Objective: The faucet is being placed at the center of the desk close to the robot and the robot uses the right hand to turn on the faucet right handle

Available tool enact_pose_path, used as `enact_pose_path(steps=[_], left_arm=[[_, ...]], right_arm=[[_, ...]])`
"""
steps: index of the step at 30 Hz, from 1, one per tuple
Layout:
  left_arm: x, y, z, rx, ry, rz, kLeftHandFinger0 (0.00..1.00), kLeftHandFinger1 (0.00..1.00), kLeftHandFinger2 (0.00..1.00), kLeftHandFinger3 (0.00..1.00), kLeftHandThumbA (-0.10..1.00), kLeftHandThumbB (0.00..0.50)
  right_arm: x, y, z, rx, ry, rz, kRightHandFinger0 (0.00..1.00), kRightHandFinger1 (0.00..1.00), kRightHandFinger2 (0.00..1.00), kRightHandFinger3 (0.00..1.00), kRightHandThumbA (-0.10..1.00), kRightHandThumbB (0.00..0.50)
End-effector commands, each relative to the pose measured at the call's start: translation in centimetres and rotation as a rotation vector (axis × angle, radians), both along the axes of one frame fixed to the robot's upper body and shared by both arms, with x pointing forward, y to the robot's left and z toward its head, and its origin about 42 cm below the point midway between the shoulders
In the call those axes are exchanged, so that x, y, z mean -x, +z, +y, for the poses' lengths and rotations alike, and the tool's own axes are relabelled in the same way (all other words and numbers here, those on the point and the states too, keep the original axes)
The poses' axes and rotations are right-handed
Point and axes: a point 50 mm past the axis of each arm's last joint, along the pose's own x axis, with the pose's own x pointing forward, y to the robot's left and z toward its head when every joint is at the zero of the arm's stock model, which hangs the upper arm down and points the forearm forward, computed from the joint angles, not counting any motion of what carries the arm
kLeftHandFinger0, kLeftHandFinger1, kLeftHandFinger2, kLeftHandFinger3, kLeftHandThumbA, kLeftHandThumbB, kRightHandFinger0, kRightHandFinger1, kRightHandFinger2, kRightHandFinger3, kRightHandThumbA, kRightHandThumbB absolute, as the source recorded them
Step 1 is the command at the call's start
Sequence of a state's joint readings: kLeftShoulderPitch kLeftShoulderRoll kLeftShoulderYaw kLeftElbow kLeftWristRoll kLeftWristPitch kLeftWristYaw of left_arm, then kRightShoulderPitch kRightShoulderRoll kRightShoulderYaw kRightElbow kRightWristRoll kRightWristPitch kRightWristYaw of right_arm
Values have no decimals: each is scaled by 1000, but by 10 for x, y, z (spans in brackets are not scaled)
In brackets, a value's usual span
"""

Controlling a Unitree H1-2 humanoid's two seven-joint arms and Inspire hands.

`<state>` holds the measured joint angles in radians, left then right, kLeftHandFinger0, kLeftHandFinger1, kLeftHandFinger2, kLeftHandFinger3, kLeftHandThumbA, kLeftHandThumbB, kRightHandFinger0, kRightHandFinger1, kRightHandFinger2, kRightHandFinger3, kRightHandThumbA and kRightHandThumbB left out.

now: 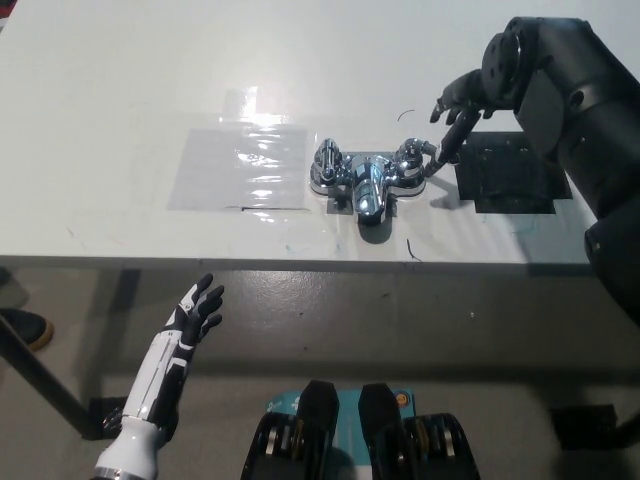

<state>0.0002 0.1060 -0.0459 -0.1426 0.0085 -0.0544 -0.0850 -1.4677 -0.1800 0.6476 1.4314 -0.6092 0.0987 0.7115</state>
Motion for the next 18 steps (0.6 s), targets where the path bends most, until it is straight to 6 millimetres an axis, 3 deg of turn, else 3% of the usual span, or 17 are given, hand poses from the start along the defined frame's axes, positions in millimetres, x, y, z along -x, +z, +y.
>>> enact_pose_path(steps=[1,4,7,9,15,18], left_arm=[[-4,11,-1,-5,-19,-44,1000,1000,1000,1000,966,135],[-4,11,-2,1,-17,-43,1000,1000,1000,1000,960,135],[-4,13,-1,-13,-16,-48,1000,1000,1000,1000,966,127],[-5,12,-2,-8,-17,-50,1000,1000,1000,1000,967,131],[-6,13,-1,-10,-17,-50,1000,1000,1000,1000,971,134],[-4,12,-1,-6,-18,-44,1000,1000,1000,1000,970,135]], right_arm=[[-5,29,1,17,-32,-122,1000,1000,1000,1000,899,482],[-6,27,-1,4,-52,-137,1000,1000,1000,1000,885,451],[-7,25,-2,-20,-86,-186,1000,1000,1000,1000,831,479],[-8,25,-3,-15,-108,-223,1000,1000,1000,1000,869,500],[-11,29,-4,22,-116,-387,1000,1000,1000,1000,849,500],[-11,26,-5,-36,-148,-422,1000,1000,1000,1000,767,500]])
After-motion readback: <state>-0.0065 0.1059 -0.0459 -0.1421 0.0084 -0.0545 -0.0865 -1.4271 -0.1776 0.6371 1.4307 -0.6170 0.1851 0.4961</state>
